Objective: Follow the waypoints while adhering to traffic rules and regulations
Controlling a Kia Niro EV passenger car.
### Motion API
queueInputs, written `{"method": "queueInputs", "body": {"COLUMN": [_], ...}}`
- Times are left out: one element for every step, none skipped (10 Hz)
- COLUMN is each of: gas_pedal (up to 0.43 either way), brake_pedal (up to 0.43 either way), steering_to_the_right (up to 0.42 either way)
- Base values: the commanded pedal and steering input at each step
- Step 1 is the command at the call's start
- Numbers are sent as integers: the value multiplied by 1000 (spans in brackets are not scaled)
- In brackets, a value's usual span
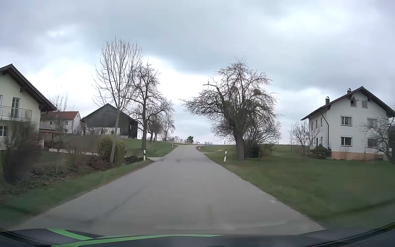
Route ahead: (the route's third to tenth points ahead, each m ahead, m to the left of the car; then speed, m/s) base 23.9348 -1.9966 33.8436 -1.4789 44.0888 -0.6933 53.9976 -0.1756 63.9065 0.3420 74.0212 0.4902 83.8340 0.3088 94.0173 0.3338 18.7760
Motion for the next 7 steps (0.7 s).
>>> {"method": "queueInputs", "body": {"gas_pedal": [150, 150, 150, 150, 150, 150, 150], "brake_pedal": [0, 0, 0, 0, 0, 0, 0], "steering_to_the_right": [-5, -5, -5, -5, -5, -5, -5]}}
